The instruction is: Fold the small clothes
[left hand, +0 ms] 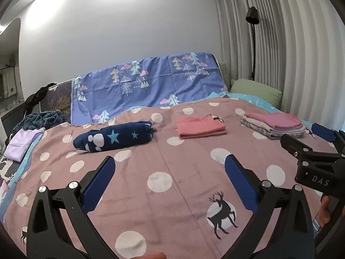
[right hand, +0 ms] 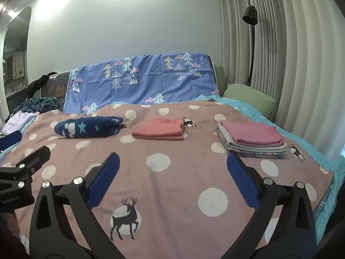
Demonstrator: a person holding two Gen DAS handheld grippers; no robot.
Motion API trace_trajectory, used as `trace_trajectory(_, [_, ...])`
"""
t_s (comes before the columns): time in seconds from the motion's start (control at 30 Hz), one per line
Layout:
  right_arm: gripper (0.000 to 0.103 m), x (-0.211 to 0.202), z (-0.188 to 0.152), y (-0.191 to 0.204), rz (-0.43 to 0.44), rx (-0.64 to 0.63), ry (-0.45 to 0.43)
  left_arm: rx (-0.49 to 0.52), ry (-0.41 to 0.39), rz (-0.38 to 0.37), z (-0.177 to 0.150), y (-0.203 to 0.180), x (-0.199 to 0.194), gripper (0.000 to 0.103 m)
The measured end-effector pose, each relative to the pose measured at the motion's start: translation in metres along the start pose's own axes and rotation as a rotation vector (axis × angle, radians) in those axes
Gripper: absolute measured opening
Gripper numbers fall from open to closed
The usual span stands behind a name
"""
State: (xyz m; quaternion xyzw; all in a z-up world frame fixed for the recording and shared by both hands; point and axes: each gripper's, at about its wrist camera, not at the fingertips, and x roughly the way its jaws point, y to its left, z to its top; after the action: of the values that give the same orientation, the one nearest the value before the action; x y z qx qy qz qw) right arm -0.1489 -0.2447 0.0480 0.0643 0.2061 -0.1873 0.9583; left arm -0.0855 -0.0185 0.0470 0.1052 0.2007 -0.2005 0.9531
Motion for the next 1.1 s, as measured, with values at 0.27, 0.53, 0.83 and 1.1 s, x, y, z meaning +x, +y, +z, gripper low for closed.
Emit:
trace_trajectory(0.27, [0.101,-0.004,-0.004,0.0,0.002,0.01,-0.005,0.003,0.007,-0.021,-0.004,-0.007,0.001,0.102])
trace_trajectory(0.53, [0.101,0.002,-0.007,0.001,-0.003,0.014,0.013,-0.015,0.013,-0.015,-0.007,-0.006,0.004,0.102])
trace_trajectory(0.83, [0.101,0.007,-0.008,0.0,-0.006,0.019,0.028,-0.022,0.028,0.011,-0.009,-0.005,0.012,0.102])
trace_trajectory(1.1, [0.101,0.012,-0.009,0.0,-0.001,0.015,0.04,-0.024,0.026,0.034,-0.011,-0.003,0.014,0.102])
